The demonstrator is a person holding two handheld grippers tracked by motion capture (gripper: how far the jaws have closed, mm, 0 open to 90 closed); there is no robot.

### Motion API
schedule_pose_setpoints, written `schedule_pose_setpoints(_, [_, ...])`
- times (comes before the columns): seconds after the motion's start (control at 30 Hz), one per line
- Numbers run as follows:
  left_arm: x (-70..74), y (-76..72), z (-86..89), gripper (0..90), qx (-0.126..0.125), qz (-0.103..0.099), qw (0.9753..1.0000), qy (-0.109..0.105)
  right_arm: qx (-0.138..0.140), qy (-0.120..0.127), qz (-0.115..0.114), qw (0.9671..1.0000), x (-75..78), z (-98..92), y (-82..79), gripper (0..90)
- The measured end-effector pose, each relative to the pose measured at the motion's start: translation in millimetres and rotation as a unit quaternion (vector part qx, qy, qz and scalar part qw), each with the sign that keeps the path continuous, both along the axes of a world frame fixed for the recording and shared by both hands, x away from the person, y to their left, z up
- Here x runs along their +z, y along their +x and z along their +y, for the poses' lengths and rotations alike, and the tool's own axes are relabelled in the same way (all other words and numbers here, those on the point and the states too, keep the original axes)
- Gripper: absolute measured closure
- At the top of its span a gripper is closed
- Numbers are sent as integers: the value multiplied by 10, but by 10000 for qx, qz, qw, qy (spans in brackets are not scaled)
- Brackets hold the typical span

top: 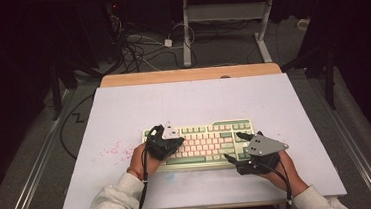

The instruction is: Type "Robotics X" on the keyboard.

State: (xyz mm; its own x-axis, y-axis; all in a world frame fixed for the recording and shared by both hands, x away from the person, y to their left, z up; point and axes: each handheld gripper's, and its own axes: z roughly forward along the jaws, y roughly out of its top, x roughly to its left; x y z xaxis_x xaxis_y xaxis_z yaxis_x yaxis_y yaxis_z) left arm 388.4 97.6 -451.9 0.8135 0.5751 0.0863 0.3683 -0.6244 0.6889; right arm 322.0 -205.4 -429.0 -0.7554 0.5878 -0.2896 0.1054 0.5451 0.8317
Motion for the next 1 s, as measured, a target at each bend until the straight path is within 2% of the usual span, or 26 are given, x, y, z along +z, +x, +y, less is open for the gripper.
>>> schedule_pose_setpoints(0.03, [-10,3,-13,876,-1,64,10000,36,3,-3,1,10000,-1,0,0,249])
schedule_pose_setpoints(0.13, [13,7,-42,877,-11,67,9998,168,-32,-4,-65,10000,-1,0,-1,264])
schedule_pose_setpoints(0.27, [43,-21,-58,876,-56,-46,9998,158,-40,16,-85,10000,13,-5,4,264])
schedule_pose_setpoints(0.4, [102,-47,-29,876,-42,-173,9998,60,-47,22,-95,9999,22,-14,-3,264])
schedule_pose_setpoints(0.67, [149,-77,46,876,27,-300,9995,-84,-41,39,-100,9999,29,-26,-6,264])
schedule_pose_setpoints(1.0, [210,-129,130,875,-5,-475,9985,-278,-29,44,-59,10000,16,-23,1,264])
